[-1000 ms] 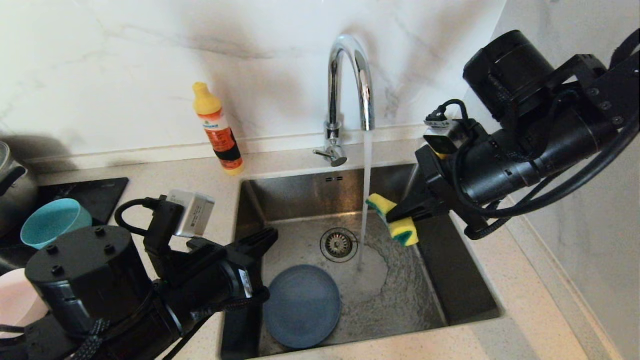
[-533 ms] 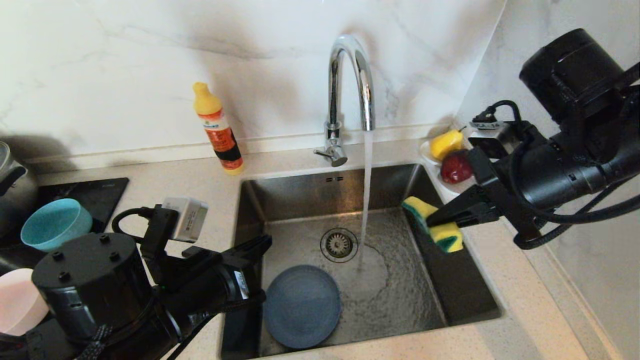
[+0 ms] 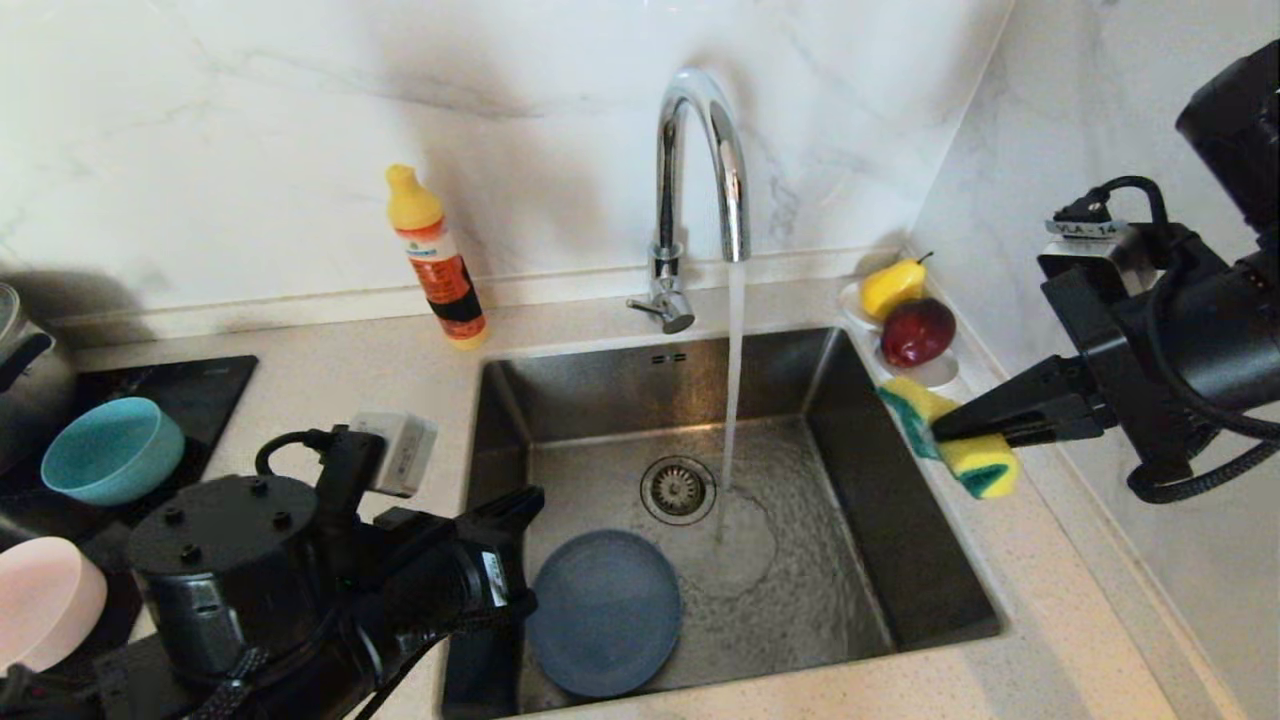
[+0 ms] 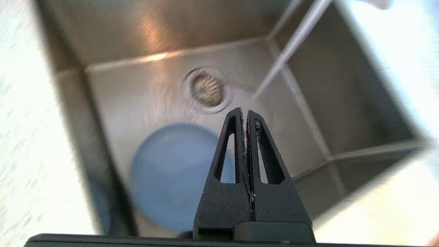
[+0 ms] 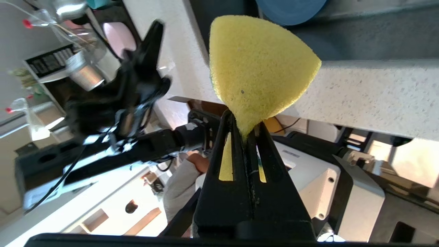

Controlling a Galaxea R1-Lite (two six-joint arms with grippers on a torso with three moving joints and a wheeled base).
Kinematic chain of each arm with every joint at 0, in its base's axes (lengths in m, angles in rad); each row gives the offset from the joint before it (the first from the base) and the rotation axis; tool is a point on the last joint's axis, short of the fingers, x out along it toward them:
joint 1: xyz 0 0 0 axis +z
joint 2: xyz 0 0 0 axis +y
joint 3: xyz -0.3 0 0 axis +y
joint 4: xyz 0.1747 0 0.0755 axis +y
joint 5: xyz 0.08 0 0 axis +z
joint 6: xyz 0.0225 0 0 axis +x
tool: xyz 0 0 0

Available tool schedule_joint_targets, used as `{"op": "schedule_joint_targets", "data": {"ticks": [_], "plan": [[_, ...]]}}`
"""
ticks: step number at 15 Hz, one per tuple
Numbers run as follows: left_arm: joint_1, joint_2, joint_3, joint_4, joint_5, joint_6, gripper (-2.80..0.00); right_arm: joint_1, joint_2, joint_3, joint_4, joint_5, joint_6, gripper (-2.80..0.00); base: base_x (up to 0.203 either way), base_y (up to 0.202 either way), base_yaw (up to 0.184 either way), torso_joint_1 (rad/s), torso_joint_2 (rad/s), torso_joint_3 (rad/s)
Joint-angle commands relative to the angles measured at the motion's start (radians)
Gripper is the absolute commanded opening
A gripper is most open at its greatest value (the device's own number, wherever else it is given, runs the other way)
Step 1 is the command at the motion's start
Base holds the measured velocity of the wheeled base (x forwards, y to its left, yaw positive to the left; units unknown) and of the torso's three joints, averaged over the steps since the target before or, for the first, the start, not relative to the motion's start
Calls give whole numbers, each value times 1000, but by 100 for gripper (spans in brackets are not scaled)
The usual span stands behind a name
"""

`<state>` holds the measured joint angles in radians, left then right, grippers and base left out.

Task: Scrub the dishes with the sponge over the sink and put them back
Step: Rinse the plate

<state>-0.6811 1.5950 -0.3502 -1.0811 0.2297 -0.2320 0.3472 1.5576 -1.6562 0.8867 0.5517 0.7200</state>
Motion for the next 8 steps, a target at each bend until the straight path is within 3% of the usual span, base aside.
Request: {"op": "schedule_joint_targets", "data": {"ticks": [1, 4, 8], "plan": [[1, 72, -13, 13, 38, -38, -280, -36, -48, 47, -4, 22, 2, -280, 0, 0, 0, 0, 0, 0], [11, 104, -85, 144, 45, -57, -280, -72, -81, 66, -5, 34, 1, -280, 0, 0, 0, 0, 0, 0], [55, 103, -287, 553, 53, -124, -280, -113, -126, 84, -3, 52, 2, -280, 0, 0, 0, 0, 0, 0]]}}
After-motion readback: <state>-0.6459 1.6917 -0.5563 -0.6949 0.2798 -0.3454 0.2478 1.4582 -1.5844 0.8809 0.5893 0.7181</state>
